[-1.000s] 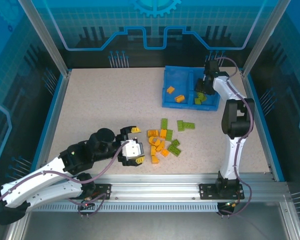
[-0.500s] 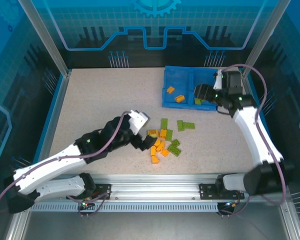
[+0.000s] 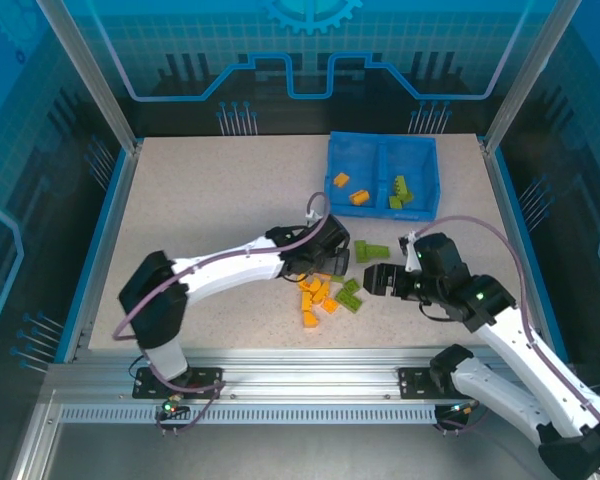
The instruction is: Sort the legos into containers by color
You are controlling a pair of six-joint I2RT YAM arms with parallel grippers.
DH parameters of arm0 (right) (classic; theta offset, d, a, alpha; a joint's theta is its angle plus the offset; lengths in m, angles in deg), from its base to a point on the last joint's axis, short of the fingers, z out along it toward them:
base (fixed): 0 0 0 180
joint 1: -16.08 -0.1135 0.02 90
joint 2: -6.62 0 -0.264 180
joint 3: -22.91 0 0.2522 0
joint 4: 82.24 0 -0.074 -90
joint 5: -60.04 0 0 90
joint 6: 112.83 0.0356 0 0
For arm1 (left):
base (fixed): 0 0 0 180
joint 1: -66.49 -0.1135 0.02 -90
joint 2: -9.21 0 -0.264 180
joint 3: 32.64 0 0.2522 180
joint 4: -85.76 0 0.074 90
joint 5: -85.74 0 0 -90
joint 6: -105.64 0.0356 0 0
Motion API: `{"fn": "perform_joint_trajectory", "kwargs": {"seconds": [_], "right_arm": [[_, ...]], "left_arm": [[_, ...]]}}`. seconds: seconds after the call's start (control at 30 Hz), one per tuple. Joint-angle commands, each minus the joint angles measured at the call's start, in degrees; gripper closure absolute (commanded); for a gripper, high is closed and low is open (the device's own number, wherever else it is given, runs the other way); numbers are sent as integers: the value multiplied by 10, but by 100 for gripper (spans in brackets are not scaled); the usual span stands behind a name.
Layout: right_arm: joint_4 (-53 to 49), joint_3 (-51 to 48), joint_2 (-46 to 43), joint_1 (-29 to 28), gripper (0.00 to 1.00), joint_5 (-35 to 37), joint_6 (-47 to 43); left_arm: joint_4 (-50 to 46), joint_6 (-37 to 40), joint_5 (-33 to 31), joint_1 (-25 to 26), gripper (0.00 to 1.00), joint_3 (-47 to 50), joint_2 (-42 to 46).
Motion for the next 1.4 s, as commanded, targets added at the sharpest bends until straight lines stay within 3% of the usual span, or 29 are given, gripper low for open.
{"fn": "perform_joint_trajectory", "kwargs": {"seconds": [0.0, 0.2, 0.53, 0.83, 1.0, 1.17, 1.37], "right_arm": [[-34, -20, -45, -14, 10, 19, 49], [-60, -28, -79, -14, 9, 36, 50], [-63, -13, -69, -14, 8, 29, 41], [-65, 1, -68, -15, 7, 28, 43], [-74, 24, -70, -15, 7, 30, 36], [-71, 44, -81, -15, 7, 49, 33], [-62, 44, -99, -15, 6, 78, 35]], "left_arm": [[-14, -20, 41, -17, 17, -40, -48], [-35, -5, 37, -19, 35, -85, -127], [-32, -12, 51, -19, 52, -92, -175], [-29, -7, 50, -18, 69, -83, -152], [-45, 13, 43, -15, 71, -108, -85], [-58, 71, -23, -20, 71, -195, -63], [-49, 147, -75, -68, 72, -383, -177]]}}
